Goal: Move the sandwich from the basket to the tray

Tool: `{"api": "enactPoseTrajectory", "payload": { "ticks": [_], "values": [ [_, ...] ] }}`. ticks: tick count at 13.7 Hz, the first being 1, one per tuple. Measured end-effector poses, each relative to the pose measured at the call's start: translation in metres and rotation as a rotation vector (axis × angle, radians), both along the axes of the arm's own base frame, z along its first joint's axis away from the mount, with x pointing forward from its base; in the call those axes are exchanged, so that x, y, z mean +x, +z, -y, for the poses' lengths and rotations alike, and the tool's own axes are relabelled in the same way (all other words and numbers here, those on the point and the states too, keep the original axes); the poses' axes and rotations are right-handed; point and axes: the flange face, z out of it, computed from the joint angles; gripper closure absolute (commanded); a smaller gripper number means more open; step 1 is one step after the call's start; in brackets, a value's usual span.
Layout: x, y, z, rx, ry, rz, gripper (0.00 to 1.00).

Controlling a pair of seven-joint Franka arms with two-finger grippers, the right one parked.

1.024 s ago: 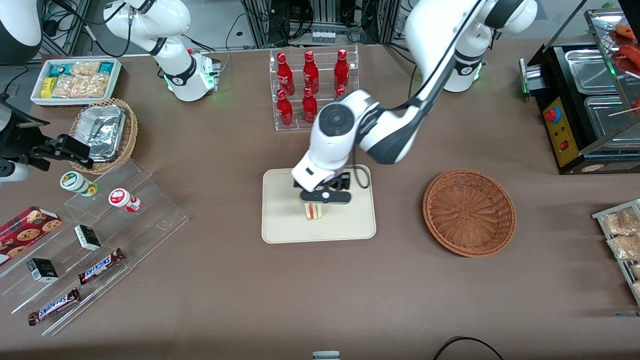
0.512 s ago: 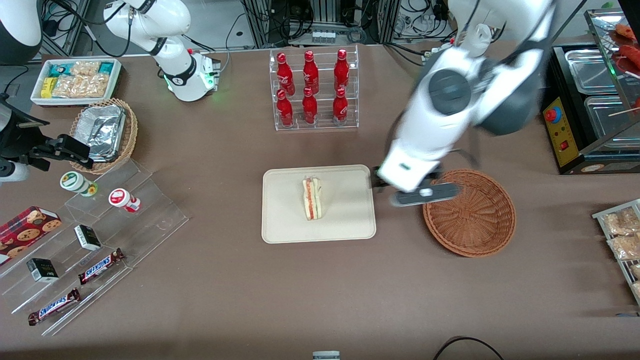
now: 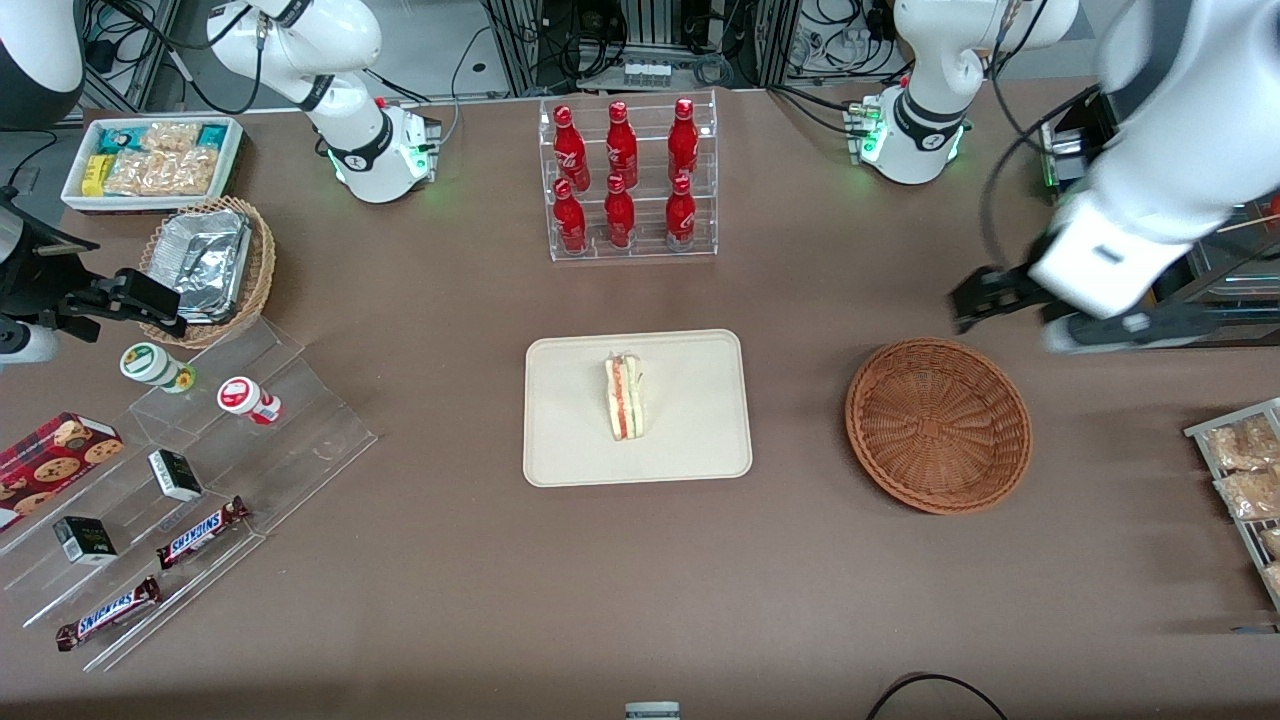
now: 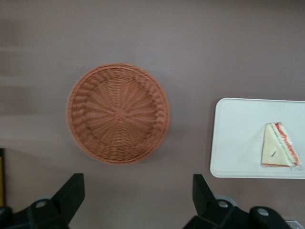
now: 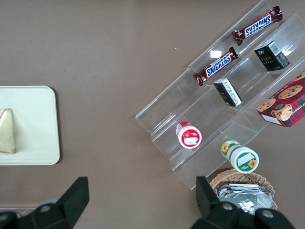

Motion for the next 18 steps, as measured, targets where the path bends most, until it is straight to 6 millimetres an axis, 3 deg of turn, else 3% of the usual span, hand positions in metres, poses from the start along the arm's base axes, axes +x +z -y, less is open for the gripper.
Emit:
{"api": "enactPoseTrajectory", "payload": {
  "ticks": [2, 7, 13, 18],
  "values": [
    [-0.019, 0.012, -0.016, 0.005, 0.006, -0.011, 0.00],
    [-0.047, 0.009, -0.014, 0.017, -0.001, -0.035, 0.00],
    [-0.016, 0.003, -0.012, 0.042, -0.008, -0.025, 0.00],
    [-0.007, 0.006, -0.049, 0.053, -0.047, -0.023, 0.00]
  ]
}}
